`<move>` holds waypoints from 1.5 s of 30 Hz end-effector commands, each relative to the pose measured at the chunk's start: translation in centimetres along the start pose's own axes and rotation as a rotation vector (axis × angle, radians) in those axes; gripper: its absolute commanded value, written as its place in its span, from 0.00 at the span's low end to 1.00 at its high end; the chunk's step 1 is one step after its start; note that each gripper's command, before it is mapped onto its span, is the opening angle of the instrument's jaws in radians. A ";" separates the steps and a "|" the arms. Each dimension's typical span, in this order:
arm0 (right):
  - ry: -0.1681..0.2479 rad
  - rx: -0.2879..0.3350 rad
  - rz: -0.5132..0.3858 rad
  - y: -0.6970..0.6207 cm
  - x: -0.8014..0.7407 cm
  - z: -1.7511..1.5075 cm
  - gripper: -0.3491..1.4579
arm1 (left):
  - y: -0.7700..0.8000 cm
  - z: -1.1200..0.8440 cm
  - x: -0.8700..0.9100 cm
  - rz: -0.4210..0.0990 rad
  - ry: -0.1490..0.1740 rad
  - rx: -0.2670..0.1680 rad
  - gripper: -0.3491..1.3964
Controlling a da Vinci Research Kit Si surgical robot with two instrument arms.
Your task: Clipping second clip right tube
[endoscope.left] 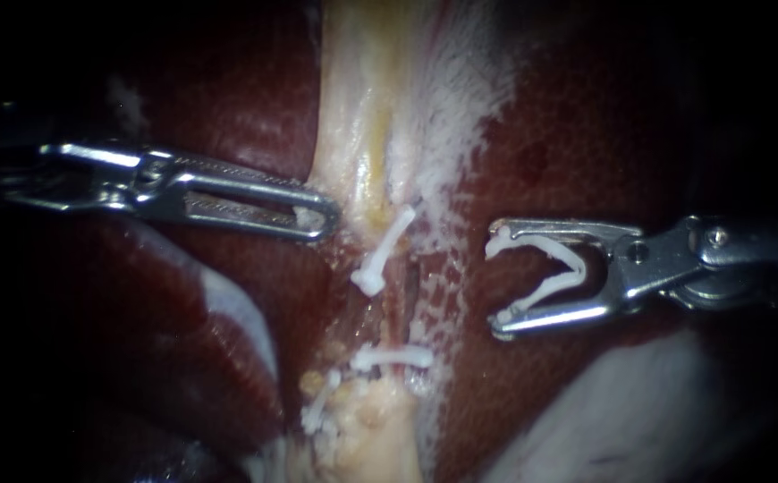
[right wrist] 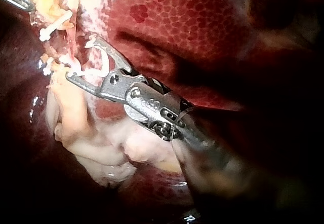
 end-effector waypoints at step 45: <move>-0.023 0.177 0.079 -0.20 -0.44 1.30 0.52 | -0.65 -1.16 -0.56 -0.054 -0.067 0.008 0.10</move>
